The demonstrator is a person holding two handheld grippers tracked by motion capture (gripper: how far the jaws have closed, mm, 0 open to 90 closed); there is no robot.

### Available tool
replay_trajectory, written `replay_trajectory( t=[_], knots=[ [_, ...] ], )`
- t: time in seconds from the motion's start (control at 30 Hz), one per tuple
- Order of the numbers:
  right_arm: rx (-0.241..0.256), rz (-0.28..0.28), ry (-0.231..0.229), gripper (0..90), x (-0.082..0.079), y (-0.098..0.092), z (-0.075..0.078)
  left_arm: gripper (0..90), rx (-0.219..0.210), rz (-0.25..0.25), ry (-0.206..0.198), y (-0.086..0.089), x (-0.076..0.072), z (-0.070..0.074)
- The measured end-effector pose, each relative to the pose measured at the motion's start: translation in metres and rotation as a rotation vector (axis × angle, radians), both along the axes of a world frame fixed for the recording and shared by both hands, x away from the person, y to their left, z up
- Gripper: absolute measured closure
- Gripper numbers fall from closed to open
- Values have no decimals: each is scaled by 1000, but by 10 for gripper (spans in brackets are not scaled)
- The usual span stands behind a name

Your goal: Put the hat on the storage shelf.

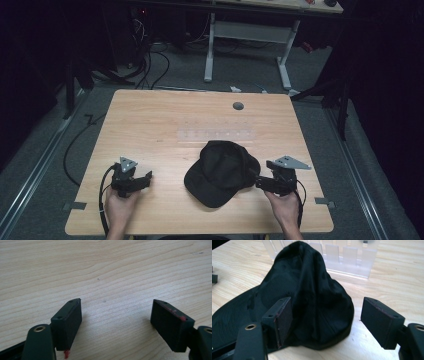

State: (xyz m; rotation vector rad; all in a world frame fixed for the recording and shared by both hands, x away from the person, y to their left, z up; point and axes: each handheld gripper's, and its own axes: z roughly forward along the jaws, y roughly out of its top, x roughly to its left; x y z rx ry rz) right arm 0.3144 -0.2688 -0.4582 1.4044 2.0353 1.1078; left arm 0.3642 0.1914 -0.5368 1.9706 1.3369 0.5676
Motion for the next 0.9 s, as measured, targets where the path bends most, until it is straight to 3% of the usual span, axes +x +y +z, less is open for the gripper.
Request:
replay_trajectory(
  t=[0.9],
  knots=[
    [-37,9,35,362,52,35,7,253,2,-1,0,0,0,0]
  ],
)
